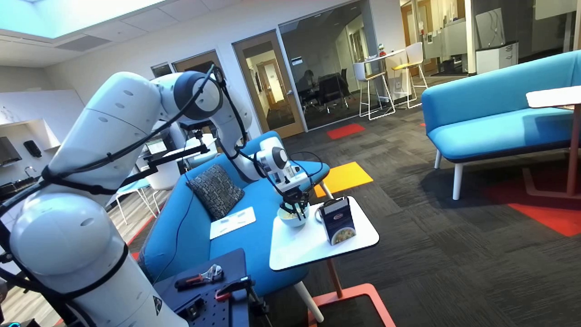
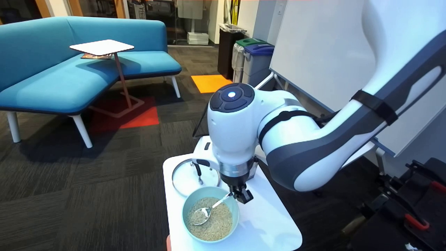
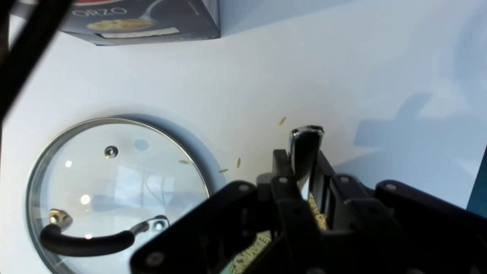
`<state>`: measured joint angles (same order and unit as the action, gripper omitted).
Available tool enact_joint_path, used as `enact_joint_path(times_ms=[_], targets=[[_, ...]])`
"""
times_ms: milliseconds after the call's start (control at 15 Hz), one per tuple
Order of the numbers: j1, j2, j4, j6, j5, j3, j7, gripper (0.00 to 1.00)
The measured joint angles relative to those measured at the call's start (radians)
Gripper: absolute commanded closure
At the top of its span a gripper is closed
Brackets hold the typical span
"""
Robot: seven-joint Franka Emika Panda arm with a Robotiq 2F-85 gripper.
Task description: Remove the spoon from the bowl
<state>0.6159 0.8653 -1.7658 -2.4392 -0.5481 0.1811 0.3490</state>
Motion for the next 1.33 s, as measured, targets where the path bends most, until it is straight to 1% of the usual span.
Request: enact_joint_path(times_ms=[267, 533, 667, 867, 1133, 1333], targets=[[0.014, -0.003, 0.000, 0.013, -0.033, -0.010, -0.046, 0.96], [0.026, -0.030, -0.009, 0.057, -0.073, -0.016, -0.089, 0.96], [0.026, -0.070, -0.037, 0.080, -0.088, -0.016, -0.110, 0.96], [0.022, -0.167, -0.114, 0.108, -0.115, -0.017, -0.156, 0.96], [0.028, -0.294, -0.208, 0.149, -0.219, -0.016, -0.274, 0.96], [0.042, -0.319, -0.217, 0.198, -0.290, -0.007, -0.363, 0.96]])
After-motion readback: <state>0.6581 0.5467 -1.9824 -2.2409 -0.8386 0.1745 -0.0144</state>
